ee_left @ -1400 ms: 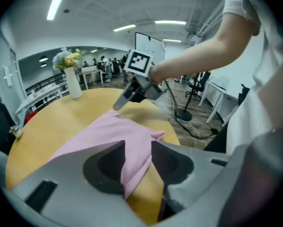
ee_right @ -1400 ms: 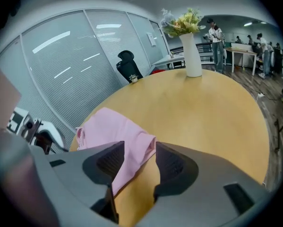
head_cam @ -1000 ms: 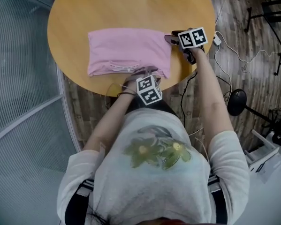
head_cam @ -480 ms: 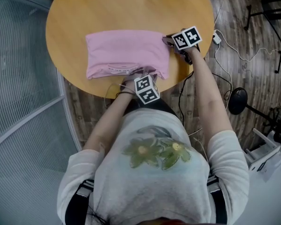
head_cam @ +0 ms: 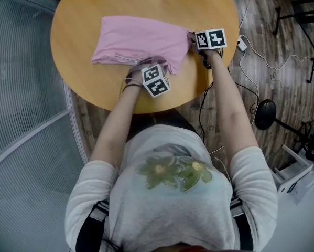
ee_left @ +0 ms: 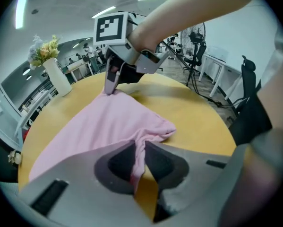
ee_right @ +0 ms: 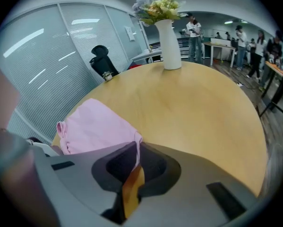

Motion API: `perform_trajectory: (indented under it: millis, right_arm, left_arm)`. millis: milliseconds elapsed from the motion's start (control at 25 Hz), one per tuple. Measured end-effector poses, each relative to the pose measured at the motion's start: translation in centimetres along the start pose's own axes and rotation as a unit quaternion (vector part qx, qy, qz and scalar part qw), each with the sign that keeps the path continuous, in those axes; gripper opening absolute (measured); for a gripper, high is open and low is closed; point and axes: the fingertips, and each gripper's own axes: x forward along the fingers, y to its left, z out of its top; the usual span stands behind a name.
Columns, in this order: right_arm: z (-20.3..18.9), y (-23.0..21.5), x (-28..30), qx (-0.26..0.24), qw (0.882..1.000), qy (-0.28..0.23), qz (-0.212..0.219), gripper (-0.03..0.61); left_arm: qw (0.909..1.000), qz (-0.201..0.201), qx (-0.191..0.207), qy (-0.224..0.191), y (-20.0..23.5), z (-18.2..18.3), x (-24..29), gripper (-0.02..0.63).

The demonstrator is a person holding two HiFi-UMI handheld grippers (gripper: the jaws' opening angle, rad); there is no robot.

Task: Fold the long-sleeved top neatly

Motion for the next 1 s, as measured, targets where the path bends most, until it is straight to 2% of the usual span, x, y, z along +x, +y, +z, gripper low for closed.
perform_trajectory:
  millis: [120, 240, 320, 360, 520, 680, 800, 880, 1000]
  right_arm:
    - [-0.3, -1.0, -0.7, 0.045, 0.999, -0.006, -0.004, 0.035]
    - [-1.0, 0.1, -1.6, 0.072, 0.996, -0.013, 0.054, 0.044]
    - [-1.2, 0.7, -2.0, 0.076, 0.993, -0.017, 0.088, 0.194]
    - [-1.2, 0.5, -2.1, 0.073, 0.993, -0.021, 0.090, 0.198]
    - [-0.9, -0.8, -2.0, 0.077, 0.994, -0.043, 0.063, 0.198]
    - [-0.9, -1.1, -1.3, 0.077, 0.995, -0.046, 0.046, 0.190]
    - [-1.4, -1.1, -0.7, 0.075, 0.996, -0.034, 0.037, 0.120]
    - [-1.6, -1.1, -0.6, 0.078, 0.996, -0.037, 0.031, 0.091]
    - [-1.6, -0.7, -0.7, 0.091, 0.994, -0.047, 0.042, 0.043]
  left_arm:
    - [0.9999, -0.012, -0.002, 0.000, 1.1, -0.3, -0.3, 0.065]
    - [0.9997, -0.010, 0.019, -0.009, 0.2, -1.0, -1.6, 0.089]
    - [0.9993, -0.005, 0.030, -0.022, -0.5, -1.2, -2.3, 0.144]
    - [0.9990, -0.005, 0.037, -0.025, -0.8, -1.1, -2.4, 0.167]
    - [0.9984, -0.003, 0.057, -0.003, -1.1, -1.5, -1.0, 0.192]
    - [0.9994, -0.034, 0.011, 0.005, -1.3, -1.5, -0.7, 0.176]
    - [0.9992, -0.039, -0.006, -0.007, -1.0, -1.3, -0.8, 0.163]
    - [0.9994, -0.030, -0.014, -0.012, -0.4, -1.3, -0.9, 0.055]
    - [0.9984, -0.040, -0.035, -0.017, 0.0, -1.5, -1.1, 0.043]
